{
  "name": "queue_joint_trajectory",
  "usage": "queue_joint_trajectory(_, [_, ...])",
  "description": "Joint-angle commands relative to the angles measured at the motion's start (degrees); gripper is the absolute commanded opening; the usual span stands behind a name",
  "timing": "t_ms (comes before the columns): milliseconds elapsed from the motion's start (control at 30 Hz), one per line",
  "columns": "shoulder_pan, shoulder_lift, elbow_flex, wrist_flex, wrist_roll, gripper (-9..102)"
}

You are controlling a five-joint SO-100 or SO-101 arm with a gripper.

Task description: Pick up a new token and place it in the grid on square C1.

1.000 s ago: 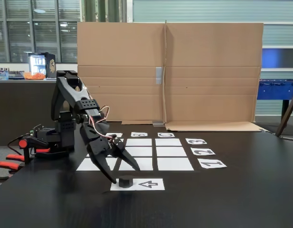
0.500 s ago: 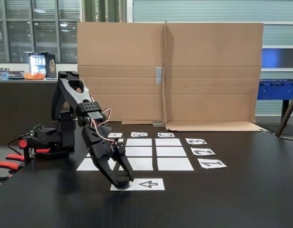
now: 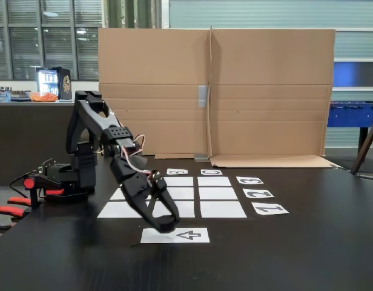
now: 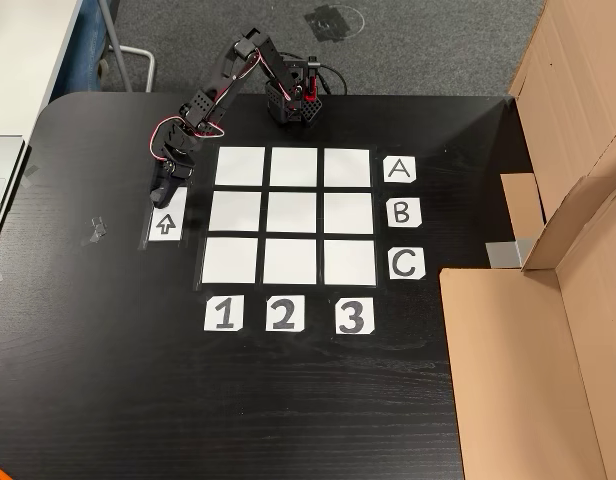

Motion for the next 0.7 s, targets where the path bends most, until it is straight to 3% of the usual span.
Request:
queue_joint_trajectory(0, [-1.6, 5.3, -3.2, 0.4, 0.8, 0])
queue_joint_trajectory(667, [-13.6, 6.2, -4.0, 0.4, -0.5, -1])
